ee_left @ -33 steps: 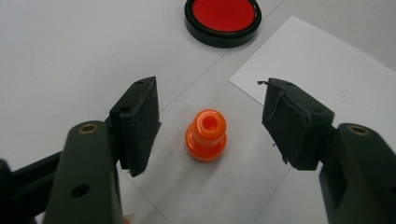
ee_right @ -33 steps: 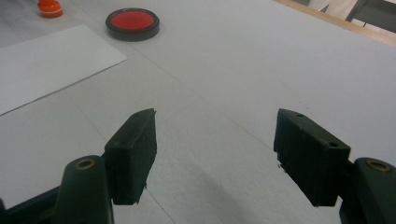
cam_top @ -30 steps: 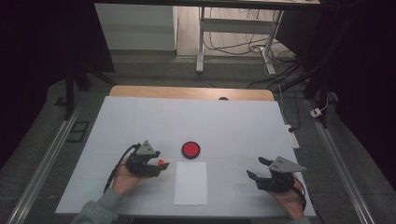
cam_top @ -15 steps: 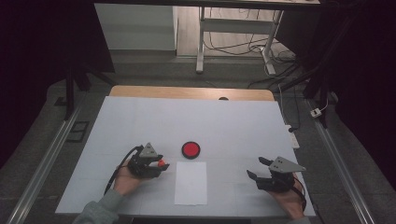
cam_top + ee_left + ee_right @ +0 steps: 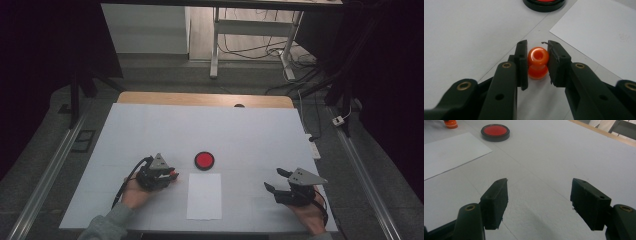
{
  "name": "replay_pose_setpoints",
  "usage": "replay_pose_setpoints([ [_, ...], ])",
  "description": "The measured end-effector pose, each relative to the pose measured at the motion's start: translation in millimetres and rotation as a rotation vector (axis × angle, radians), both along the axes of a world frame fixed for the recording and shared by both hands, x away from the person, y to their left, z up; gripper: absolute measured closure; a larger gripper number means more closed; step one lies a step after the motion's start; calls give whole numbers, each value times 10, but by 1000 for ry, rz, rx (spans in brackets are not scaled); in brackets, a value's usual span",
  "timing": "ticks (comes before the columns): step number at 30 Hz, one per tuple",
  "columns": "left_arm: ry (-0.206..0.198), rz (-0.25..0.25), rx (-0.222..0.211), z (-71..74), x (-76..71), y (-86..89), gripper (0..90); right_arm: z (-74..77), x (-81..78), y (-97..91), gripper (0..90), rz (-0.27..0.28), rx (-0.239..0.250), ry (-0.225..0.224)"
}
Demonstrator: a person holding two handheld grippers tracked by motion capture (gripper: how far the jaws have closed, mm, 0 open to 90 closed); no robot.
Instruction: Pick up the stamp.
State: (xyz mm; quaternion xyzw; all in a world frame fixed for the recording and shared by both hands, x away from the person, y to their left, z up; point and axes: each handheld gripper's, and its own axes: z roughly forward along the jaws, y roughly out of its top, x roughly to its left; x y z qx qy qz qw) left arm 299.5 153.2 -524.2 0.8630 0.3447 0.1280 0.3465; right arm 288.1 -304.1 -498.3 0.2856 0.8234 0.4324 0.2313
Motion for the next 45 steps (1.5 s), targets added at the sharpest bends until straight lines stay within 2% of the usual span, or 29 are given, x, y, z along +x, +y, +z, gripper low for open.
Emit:
replay_pose_setpoints([
  [7,-7,0,-1,4,-1,3,717,-4,2,0,300,4,1,2],
  [13,-14,8,-32,26,-1,36,718,-10,6,-4,300,5,8,1],
  [20,-29,18,-49,54,-7,65,718,-11,4,0,301,4,3,2],
  [37,-59,59,-151,150,-23,201,717,-8,4,0,302,2,1,-1],
  [43,-74,61,-173,203,-25,235,717,-20,8,-2,302,1,2,-1],
  [45,-83,61,-193,239,-35,239,717,-20,8,-2,303,1,2,-1],
])
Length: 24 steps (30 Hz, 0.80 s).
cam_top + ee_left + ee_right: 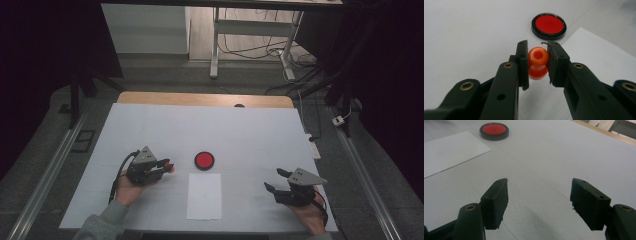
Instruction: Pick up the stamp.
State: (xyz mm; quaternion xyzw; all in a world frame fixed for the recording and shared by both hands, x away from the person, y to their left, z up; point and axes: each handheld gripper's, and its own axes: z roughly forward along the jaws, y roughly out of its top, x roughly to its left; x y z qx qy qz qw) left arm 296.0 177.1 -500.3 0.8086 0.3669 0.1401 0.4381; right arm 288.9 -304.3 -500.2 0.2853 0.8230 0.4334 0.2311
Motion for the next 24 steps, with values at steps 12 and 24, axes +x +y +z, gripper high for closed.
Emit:
replay_pose_setpoints([
  [12,-39,-23,-85,199,-43,30,717,-5,1,5,303,-3,-4,-2],
  [24,-56,-65,-131,336,-77,-59,717,-4,-1,19,303,-3,-6,-3],
])
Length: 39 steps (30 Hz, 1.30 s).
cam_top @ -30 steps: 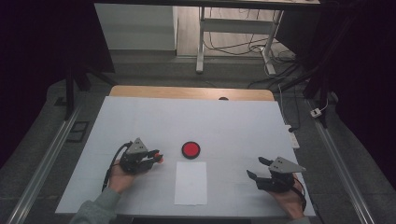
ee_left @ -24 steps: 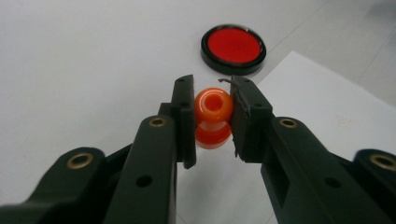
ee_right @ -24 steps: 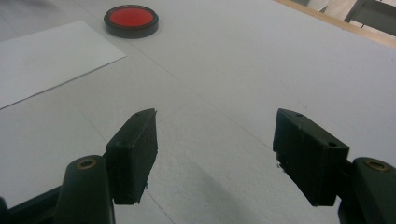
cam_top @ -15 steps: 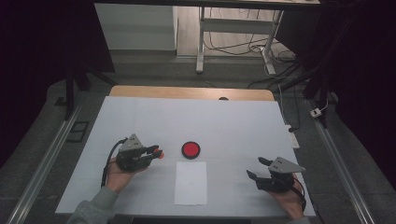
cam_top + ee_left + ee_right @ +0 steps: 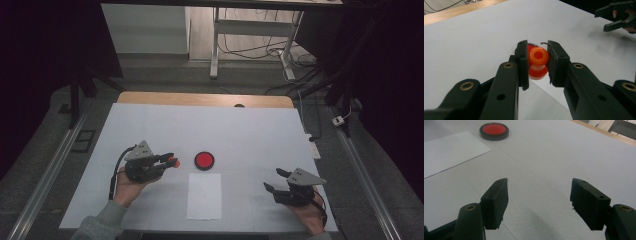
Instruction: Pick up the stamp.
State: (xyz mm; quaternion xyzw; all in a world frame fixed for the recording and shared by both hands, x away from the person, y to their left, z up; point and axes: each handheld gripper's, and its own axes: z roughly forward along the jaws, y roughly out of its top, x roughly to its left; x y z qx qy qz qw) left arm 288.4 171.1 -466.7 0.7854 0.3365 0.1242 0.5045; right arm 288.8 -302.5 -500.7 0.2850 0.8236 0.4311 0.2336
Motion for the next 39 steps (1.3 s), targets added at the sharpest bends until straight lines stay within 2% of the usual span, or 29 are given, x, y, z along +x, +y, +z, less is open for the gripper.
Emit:
replay_pose_setpoints([
  [5,-1,-27,-24,34,28,-46,717,-3,3,-3,304,-3,16,4],
  [8,-2,-40,-28,43,44,-80,717,-10,6,-11,304,-5,7,5],
  [12,3,-59,-33,46,49,-125,717,-15,12,-12,304,-9,18,8],
  [23,5,-109,-18,43,18,-316,717,-23,-2,30,305,4,9,7],
  [32,22,-160,-6,6,-14,-501,717,-33,2,62,305,8,4,9],
  [39,30,-173,6,-29,-18,-584,717,-32,4,57,305,5,0,10],
])
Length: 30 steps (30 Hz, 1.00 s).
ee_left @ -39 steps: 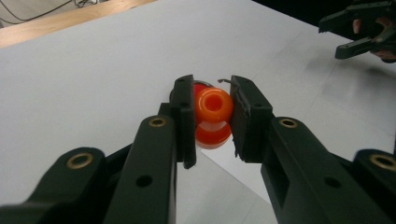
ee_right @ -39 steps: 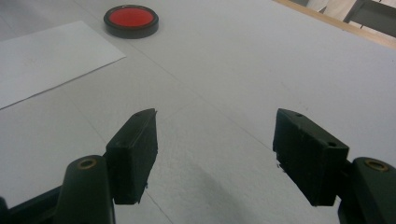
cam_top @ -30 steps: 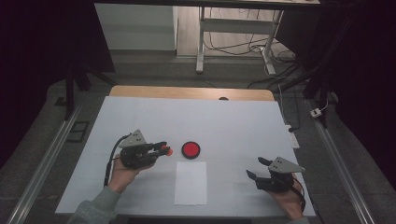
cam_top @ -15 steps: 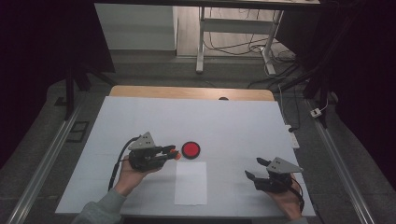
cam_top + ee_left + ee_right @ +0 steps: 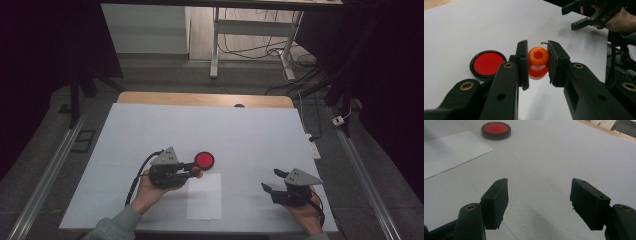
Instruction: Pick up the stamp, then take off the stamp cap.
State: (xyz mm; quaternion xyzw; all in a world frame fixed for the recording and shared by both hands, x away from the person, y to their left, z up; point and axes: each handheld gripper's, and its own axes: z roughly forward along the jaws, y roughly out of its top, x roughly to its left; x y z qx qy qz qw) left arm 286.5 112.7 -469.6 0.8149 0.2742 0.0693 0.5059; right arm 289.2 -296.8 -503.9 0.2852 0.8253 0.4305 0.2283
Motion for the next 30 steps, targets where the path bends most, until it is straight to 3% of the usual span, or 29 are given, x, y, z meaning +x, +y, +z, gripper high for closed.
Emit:
replay_pose_setpoints([
  [23,1,3,14,-19,7,-11,717,11,-6,34,309,5,7,0],
  [30,6,-1,12,-25,11,-12,717,35,-6,55,322,21,48,7],
])
